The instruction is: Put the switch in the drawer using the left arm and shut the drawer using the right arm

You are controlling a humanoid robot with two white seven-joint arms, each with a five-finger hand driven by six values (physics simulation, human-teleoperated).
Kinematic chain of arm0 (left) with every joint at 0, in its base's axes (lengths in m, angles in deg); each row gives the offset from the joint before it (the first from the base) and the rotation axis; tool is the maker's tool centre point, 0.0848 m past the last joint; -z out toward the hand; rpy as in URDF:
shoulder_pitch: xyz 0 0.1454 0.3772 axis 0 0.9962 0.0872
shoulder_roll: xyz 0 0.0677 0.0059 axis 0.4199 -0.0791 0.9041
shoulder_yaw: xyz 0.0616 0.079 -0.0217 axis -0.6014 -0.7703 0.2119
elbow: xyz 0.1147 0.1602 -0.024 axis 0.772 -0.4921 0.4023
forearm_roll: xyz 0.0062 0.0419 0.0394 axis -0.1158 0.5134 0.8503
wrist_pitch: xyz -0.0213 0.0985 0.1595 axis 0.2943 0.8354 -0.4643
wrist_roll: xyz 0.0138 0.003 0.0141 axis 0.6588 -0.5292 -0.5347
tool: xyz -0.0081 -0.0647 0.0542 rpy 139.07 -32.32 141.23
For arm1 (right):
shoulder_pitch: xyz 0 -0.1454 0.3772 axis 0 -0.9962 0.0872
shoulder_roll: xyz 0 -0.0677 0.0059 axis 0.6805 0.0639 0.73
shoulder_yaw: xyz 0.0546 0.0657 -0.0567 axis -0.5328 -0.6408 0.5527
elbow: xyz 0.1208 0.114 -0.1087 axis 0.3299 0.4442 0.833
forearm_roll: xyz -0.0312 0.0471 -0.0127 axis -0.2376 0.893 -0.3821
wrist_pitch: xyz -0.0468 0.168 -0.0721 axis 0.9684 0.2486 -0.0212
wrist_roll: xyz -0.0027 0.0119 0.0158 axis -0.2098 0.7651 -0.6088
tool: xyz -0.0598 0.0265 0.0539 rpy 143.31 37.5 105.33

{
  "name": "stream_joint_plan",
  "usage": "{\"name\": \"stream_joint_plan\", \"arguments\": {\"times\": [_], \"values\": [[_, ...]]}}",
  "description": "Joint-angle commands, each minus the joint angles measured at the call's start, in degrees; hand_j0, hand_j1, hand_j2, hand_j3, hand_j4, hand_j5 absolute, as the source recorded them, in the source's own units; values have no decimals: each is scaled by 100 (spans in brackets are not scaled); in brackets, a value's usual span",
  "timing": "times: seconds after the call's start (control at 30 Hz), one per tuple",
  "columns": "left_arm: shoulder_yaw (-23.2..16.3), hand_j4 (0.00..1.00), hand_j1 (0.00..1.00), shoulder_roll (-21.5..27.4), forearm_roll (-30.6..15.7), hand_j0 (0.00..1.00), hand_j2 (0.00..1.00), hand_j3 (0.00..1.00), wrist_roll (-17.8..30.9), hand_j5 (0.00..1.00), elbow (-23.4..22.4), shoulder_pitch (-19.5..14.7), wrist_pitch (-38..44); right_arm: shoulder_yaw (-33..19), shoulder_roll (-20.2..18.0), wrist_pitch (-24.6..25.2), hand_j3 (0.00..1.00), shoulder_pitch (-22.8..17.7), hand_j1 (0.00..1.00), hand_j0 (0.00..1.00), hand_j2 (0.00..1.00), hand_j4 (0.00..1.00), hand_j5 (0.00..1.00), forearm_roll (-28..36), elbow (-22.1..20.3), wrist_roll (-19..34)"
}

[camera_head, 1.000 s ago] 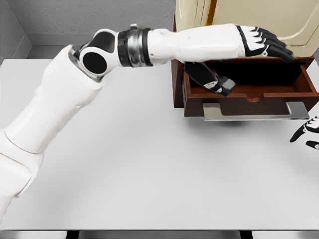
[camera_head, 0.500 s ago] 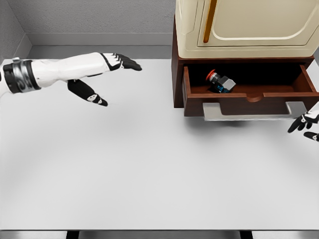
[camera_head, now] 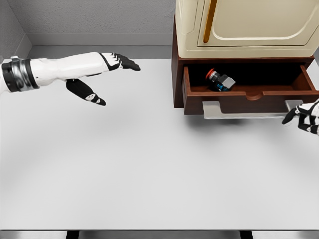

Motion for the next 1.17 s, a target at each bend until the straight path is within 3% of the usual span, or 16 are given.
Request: {"name": "stream_joint_plan", "arguments": {"times": [0.0,0.3,0.5,0.63,0.73,0.77,0.83,0.87,1.13], "values": [[2,100,100,0,-36,100,100,100,-3,100,-3,0,15,208,9,-165,56,0,56,56,56,56,56,-126,58,-6],[2,100,100,0,-36,100,100,100,-3,100,-100,-35,15,358,88,-165,58,44,58,58,58,58,58,-170,93,-6],[2,100,100,0,-36,100,100,100,-3,100,-100,-35,15,358,343,-165,60,131,60,60,60,60,60,-267,172,-6],[-7,100,100,9,-36,100,100,100,-3,100,-100,-35,15,393,343,-165,60,386,60,60,60,60,60,-249,277,-6],[-16,100,100,-9,-45,100,100,100,-3,100,-100,-9,15,779,334,-165,60,624,60,60,60,60,60,-267,277,-6],[-7,100,100,-9,-45,100,100,100,-3,100,-109,-18,15,876,326,-165,65,668,65,65,65,65,65,-293,234,-6],[-16,100,100,-9,-45,100,100,100,-3,100,-398,-9,15,990,308,-165,94,694,94,94,94,94,94,-302,23,-6],[-16,100,100,-27,-45,100,100,100,-3,100,-513,0,15,1069,299,-165,100,694,100,100,100,100,100,-311,-56,-6],[-51,100,100,-9,-28,100,100,100,-3,100,-592,9,15,1245,273,-165,100,694,100,100,100,100,100,-328,-171,-6]]}}
